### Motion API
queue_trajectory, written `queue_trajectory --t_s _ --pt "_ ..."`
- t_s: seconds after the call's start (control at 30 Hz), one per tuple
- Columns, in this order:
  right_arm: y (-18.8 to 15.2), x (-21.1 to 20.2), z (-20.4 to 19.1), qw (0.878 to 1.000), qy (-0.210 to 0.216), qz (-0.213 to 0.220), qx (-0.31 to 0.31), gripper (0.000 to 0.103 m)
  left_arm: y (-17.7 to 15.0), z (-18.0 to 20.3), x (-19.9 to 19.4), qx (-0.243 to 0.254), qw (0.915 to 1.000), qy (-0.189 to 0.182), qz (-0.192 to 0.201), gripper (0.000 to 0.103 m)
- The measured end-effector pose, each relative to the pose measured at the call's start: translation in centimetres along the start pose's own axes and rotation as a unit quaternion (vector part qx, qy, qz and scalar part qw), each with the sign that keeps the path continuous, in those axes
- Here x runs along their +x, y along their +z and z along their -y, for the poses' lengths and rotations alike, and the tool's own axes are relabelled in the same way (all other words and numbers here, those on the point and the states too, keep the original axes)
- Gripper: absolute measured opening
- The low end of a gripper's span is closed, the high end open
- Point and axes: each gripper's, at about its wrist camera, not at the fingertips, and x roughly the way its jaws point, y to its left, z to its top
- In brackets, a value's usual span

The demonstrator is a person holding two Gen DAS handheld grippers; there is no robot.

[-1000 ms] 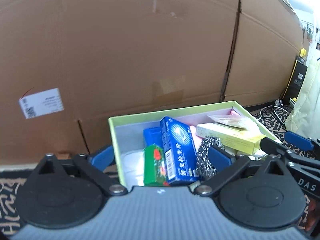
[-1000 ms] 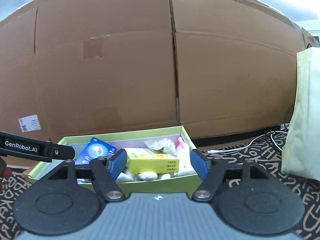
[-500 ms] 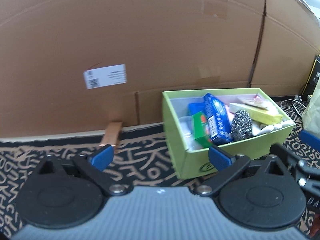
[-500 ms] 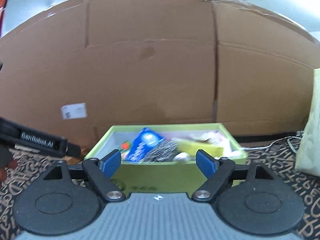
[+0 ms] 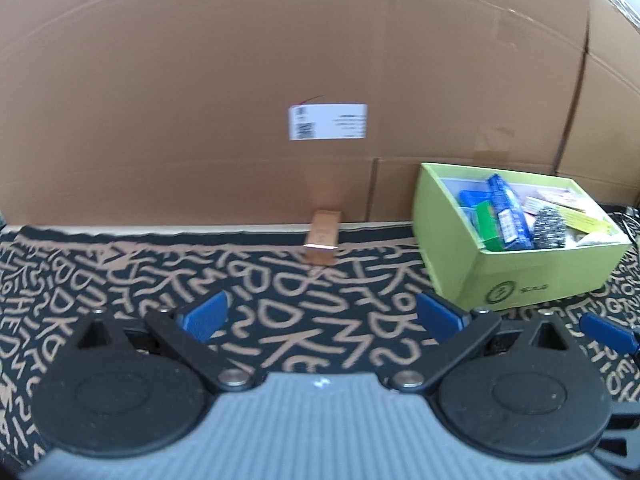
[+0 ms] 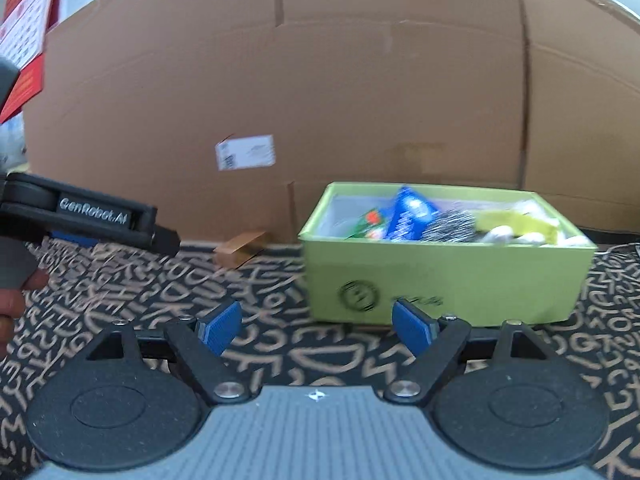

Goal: Organize objects
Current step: 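Grasp the small copper-coloured box with the right gripper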

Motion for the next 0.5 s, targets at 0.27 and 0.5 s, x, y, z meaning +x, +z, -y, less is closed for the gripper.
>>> queue_trajectory --t_s 0.27,0.5 --pt "-0.4 2.4 -4.0 0.999 0.029 -0.022 -0.024 0.086 -1.8 -3.3 1.5 -0.008 0.9999 0.006 -0.004 0.103" --pt "-0.4 6.1 -7.7 0.997 0.036 -0.043 -0.062 0.086 -0.1 -4.9 4.1 -0.039 0.9991 0.009 0.015 0.103"
